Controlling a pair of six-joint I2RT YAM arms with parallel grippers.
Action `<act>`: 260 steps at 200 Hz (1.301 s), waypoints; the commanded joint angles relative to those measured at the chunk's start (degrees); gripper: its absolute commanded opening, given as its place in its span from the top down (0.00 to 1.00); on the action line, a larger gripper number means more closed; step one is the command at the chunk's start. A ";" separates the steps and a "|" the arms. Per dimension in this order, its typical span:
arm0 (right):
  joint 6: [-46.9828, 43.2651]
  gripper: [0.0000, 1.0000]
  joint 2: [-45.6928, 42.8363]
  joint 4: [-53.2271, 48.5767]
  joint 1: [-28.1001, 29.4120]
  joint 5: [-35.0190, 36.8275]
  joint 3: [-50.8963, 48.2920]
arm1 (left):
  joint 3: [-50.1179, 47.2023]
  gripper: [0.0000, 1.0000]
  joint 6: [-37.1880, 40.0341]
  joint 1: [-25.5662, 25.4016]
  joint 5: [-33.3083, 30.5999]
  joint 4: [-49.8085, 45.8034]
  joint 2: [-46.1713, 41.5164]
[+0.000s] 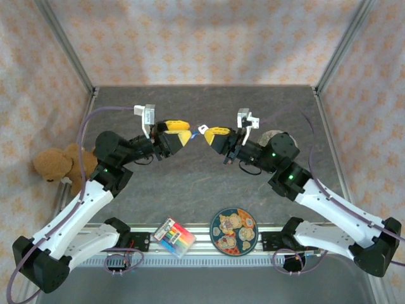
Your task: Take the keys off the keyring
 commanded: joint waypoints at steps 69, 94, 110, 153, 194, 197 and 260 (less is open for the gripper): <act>-5.83 1.00 -1.09 -9.51 -3.06 -6.72 6.01 | 6.42 0.46 3.25 0.14 7.83 -6.16 3.72; -5.37 1.00 -0.76 -9.19 -3.15 -8.10 6.33 | 6.86 0.47 2.48 0.14 8.58 -5.52 4.43; -5.20 1.00 -0.69 -8.72 -3.15 -8.60 6.37 | 7.17 0.46 2.42 0.09 8.83 -5.49 4.87; -4.69 1.00 -0.39 -8.32 -3.19 -9.22 6.46 | 7.42 0.58 -0.50 0.07 10.42 -1.68 6.19; -4.47 1.00 -0.16 -8.10 -3.15 -8.94 6.72 | 6.96 0.80 -1.06 -0.01 10.77 -0.81 5.95; -4.44 1.00 -0.12 -8.16 -3.15 -8.90 6.72 | 6.93 0.82 -0.98 0.05 10.74 -0.78 5.83; -4.54 1.00 -0.42 -7.12 -3.15 -6.76 6.27 | 5.95 1.00 -1.31 0.06 8.94 0.40 4.70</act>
